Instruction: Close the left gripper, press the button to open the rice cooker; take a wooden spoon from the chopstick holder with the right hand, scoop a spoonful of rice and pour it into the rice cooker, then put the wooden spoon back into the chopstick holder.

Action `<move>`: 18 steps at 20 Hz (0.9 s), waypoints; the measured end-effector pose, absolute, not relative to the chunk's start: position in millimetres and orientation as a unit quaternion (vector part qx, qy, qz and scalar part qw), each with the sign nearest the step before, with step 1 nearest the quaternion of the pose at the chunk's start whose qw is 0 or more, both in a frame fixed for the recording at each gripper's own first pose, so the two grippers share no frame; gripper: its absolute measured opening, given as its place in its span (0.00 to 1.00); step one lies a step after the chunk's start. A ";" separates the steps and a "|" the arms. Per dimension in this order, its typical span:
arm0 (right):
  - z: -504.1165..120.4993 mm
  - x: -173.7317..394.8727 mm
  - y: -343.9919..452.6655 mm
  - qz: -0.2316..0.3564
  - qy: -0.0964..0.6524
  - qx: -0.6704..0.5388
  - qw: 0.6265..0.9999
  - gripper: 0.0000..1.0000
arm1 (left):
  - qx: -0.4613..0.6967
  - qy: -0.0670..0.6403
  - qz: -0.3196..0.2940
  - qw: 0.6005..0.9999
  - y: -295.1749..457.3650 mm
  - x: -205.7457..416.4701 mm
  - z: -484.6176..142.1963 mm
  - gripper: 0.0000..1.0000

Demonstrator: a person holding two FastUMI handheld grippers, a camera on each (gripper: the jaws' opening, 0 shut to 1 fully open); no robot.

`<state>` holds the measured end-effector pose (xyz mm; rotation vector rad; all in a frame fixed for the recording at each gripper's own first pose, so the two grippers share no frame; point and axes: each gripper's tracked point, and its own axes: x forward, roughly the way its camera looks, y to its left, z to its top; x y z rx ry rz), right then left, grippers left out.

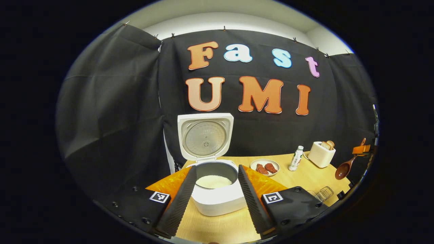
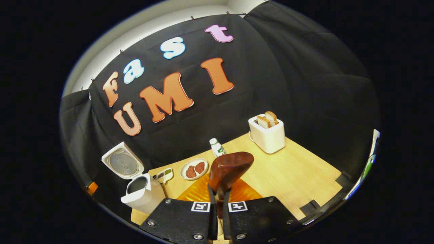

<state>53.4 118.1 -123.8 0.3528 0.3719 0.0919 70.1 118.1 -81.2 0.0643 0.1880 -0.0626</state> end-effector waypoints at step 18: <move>-261.7 56.1 128.5 0.032 0.264 0.190 0.945 0.11 | 0.012 0.114 0.012 0.993 128.2 72.6 -78.1 0.87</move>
